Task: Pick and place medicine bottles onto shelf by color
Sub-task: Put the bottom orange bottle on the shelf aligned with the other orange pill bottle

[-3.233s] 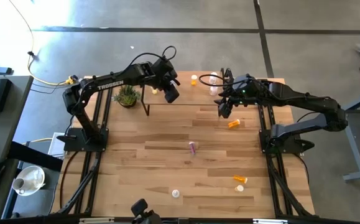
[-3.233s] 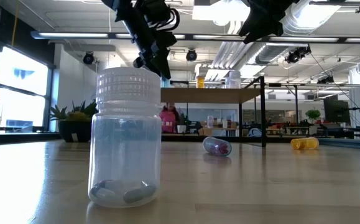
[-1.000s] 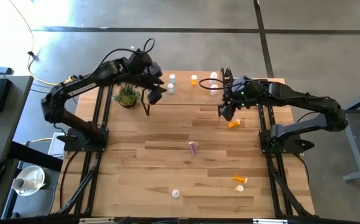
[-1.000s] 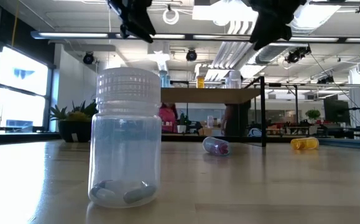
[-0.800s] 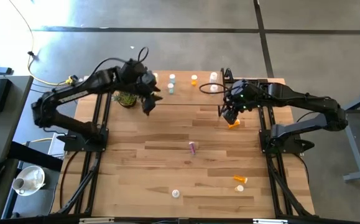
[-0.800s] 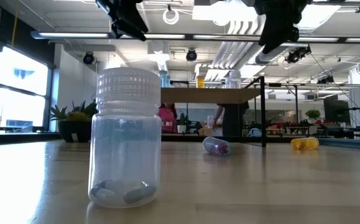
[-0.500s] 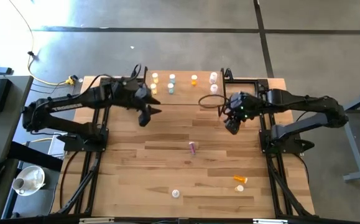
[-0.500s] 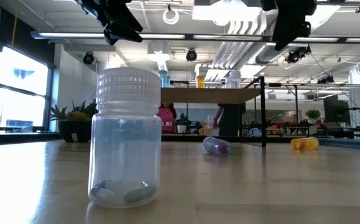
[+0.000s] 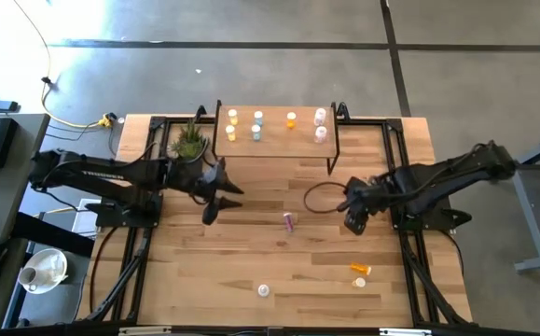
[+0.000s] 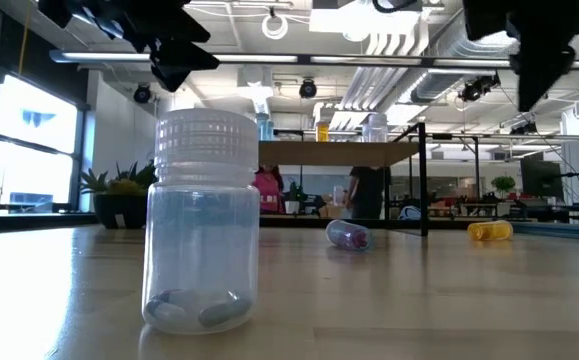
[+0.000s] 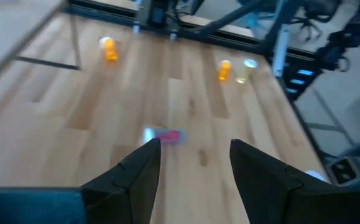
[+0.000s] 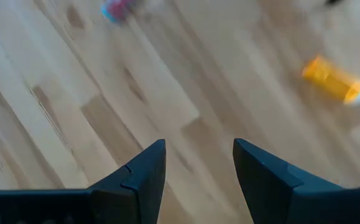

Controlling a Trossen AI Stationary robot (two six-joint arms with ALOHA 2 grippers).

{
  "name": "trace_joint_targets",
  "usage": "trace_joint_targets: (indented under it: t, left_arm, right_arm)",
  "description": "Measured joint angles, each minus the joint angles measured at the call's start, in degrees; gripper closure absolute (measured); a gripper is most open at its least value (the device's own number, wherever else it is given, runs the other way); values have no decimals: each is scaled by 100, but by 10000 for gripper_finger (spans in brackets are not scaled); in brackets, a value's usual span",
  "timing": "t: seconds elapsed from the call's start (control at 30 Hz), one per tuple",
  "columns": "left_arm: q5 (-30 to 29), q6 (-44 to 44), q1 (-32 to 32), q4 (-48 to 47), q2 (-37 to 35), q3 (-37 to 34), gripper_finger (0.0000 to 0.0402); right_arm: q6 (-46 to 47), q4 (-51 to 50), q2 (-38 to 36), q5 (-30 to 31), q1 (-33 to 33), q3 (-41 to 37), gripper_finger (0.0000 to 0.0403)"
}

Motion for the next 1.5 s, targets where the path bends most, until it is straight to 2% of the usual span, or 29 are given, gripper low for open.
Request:
trace_joint_targets:
  t: [0.13, 0.3, 0.4, 0.6, 0.77, 0.87, 1.23, 1.5]
  left_arm:
    - [-1, -92, -353, 253, 0, -139, 218]
    - [-3, -101, -687, 383, 0, -139, 218]
    - [-8, -102, -821, 421, 21, -139, 218]
    - [-43, -89, -964, 416, 24, -139, 218]
    - [-498, -88, -1001, 414, 24, -139, 218]
    - [-740, -87, -1001, 408, 24, -139, 218]
    - [-772, -93, -1001, 387, 28, -139, 218]
    - [-770, -91, -1001, 359, 31, -139, 218]
  right_arm:
    - [651, -5, 2, -98, 430, -292, 224]
    - [1368, 79, 2, 241, 813, -603, 224]
    - [1673, 232, 2, 241, 973, -854, 224]
    - [1756, 900, 4, -348, 1352, -1450, 224]
    - [2032, 1589, 4, -613, 1752, -1768, 224]
    - [2179, 1822, 16, -467, 2028, -1793, 224]
    - [2729, 2527, 159, 402, 2847, -1795, 224]
    - [2733, 2922, 987, 289, 3063, -1795, 224]
